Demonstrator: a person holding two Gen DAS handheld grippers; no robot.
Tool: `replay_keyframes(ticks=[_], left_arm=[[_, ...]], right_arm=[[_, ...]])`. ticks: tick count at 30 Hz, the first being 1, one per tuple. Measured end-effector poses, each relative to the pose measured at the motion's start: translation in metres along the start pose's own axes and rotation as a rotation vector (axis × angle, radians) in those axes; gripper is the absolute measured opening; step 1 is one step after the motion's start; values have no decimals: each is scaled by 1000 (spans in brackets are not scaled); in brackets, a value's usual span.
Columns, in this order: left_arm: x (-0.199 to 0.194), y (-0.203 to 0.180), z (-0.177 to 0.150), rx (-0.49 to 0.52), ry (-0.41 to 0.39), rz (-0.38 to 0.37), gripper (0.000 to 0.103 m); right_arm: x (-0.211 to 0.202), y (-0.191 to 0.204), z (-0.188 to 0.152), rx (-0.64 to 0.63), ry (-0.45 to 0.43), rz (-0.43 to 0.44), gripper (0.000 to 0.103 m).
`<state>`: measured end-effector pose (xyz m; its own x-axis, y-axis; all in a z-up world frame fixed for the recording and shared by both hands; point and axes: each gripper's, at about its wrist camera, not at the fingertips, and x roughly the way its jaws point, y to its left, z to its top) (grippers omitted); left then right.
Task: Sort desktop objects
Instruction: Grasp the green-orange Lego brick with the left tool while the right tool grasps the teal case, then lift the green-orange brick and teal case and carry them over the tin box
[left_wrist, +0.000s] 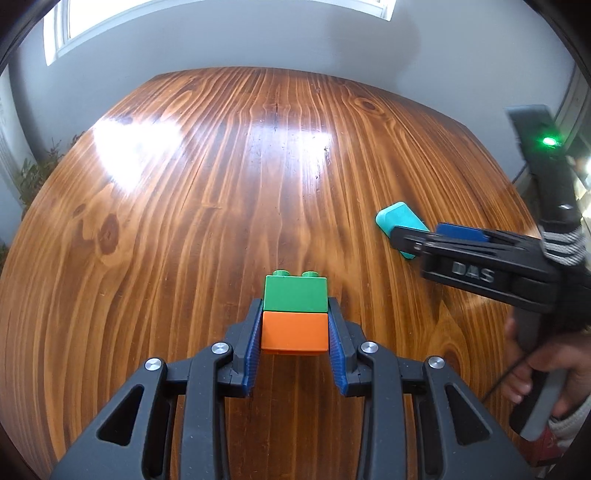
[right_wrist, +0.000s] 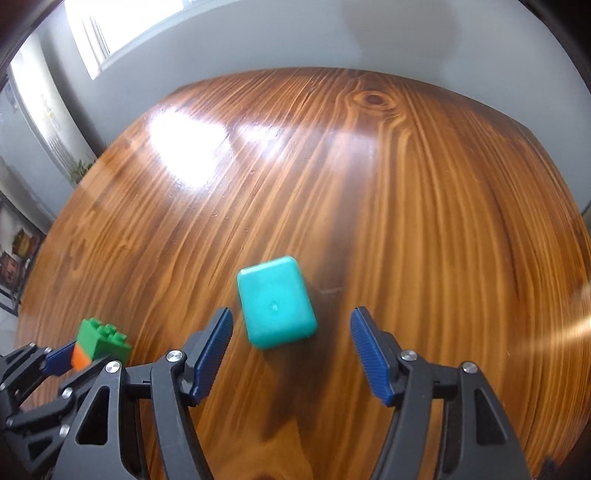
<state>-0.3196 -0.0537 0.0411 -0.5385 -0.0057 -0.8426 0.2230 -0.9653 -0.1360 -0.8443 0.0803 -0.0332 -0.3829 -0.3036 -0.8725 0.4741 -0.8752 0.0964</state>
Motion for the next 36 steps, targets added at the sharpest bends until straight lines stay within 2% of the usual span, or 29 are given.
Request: replay_keyframes(ticks=[4, 5, 6, 7, 12, 15, 21, 29, 33, 36], left_arm=[[1, 6, -1, -13, 4, -7, 35], [-1, 9, -3, -16, 5, -7, 35], [-1, 10, -2, -21, 3, -8, 35], [-1, 9, -2, -22, 1, -8, 35], [-5, -4, -2, 9, -3, -14, 35], [-16, -23, -5, 50, -21, -30, 35], [-44, -70, -18, 131, -41, -83, 35], [-73, -162, -60, 279, -19, -174, 35], [-90, -213, -82, 354, -20, -228, 35], [-101, -243, -95, 400, -24, -259, 35]], right_arm=[[6, 8, 1, -52, -10, -56, 63], [6, 11, 1, -66, -9, -67, 59], [5, 15, 0, -87, -10, -80, 49], [3, 17, -1, -99, -7, -74, 43], [-17, 14, -21, -62, 12, -55, 43], [-51, 5, -43, -45, -20, -53, 43], [-124, -34, -117, 100, -60, -49, 43], [-216, -94, -209, 245, -130, -111, 43], [-252, -130, -227, 311, -167, -164, 43], [-284, -149, -259, 359, -185, -204, 43]])
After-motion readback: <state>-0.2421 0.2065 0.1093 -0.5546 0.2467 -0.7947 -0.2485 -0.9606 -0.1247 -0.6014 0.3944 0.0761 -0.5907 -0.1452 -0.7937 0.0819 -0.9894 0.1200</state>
